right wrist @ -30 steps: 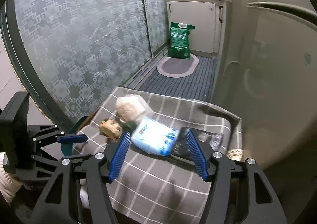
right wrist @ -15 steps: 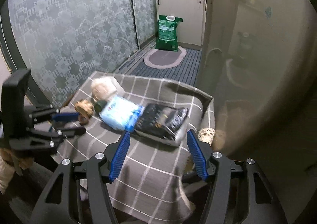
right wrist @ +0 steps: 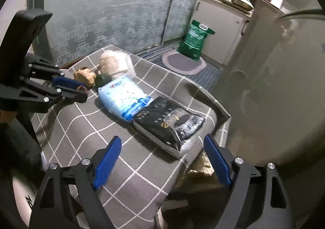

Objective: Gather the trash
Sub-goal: 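Grasp the brown shell with the left tool while the right tool grasps the black snack bag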

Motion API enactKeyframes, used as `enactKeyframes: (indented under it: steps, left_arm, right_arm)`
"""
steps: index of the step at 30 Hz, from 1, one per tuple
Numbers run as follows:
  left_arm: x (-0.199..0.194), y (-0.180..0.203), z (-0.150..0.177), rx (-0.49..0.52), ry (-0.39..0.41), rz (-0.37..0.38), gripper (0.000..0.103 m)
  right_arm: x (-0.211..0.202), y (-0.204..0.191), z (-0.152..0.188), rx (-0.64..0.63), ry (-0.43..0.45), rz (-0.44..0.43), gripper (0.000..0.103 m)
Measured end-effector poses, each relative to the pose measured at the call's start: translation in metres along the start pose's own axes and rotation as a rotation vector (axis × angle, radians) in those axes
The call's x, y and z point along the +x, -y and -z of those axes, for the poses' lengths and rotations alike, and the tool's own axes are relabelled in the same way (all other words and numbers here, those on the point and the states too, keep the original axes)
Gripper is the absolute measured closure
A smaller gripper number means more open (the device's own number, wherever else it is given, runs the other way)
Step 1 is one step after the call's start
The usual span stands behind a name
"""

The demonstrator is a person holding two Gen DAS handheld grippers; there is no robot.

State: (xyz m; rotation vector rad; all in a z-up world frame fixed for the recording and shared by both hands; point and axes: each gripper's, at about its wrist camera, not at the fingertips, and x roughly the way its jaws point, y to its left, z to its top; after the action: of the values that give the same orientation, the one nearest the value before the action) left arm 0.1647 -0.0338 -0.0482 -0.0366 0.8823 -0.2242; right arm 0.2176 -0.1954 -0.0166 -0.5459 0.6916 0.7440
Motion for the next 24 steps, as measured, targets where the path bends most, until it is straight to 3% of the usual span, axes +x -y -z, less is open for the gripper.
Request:
enactKeyframes:
  steps: [3, 7, 13, 24]
  left_arm:
    - [-0.001, 0.0, 0.0, -0.001, 0.003, 0.0, 0.081]
    - [-0.002, -0.001, -0.001, -0.006, 0.011, 0.012, 0.081]
    - [-0.01, 0.0, -0.002, -0.009, 0.03, 0.031, 0.081]
    - [-0.017, -0.002, 0.001, -0.008, 0.032, 0.041, 0.081]
  right_arm:
    - [0.003, 0.0, -0.007, 0.006, 0.004, 0.005, 0.019]
    - [0.016, -0.003, -0.015, 0.024, -0.081, 0.076, 0.019]
    - [0.032, -0.004, -0.019, 0.042, -0.101, 0.109, 0.015]
    - [0.05, -0.006, -0.023, 0.06, -0.071, 0.146, 0.007]
